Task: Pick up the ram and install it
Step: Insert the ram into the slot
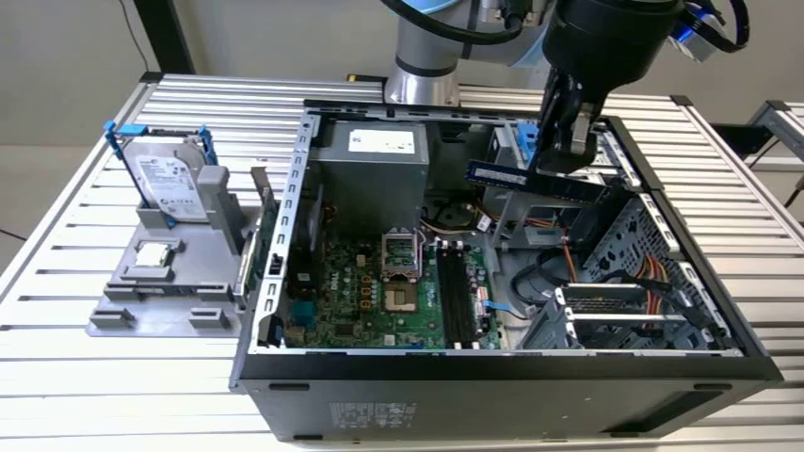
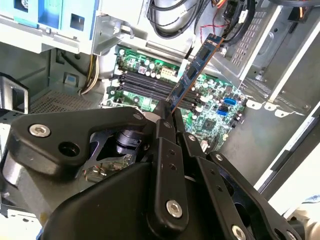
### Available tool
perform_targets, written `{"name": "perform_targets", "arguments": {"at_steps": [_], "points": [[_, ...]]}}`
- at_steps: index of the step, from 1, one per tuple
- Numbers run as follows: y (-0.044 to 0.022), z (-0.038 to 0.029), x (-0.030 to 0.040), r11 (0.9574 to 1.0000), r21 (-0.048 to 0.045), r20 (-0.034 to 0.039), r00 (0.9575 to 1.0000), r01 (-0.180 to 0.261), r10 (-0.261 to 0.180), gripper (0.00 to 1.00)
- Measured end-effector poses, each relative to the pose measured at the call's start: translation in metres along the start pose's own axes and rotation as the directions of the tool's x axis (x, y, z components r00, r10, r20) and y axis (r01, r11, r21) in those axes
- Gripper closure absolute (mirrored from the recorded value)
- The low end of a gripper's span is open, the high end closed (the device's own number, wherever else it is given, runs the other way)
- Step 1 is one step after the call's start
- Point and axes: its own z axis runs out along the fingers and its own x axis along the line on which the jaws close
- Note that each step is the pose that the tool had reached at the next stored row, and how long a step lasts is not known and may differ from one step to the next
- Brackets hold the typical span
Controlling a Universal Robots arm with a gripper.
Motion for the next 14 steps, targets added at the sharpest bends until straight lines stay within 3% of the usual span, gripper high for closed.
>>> {"name": "perform_targets", "arguments": {"at_steps": [5, 14], "points": [[0.0, 0.0, -0.0001, 1.0, 0.0001, 0.0, 1.0, -0.007, 0.007, 1.0], [0.0002, 0.0, -0.0006, 0.9978, 0.0017, 0.0001, 0.9978, -0.066, 0.066, 1.0]]}}
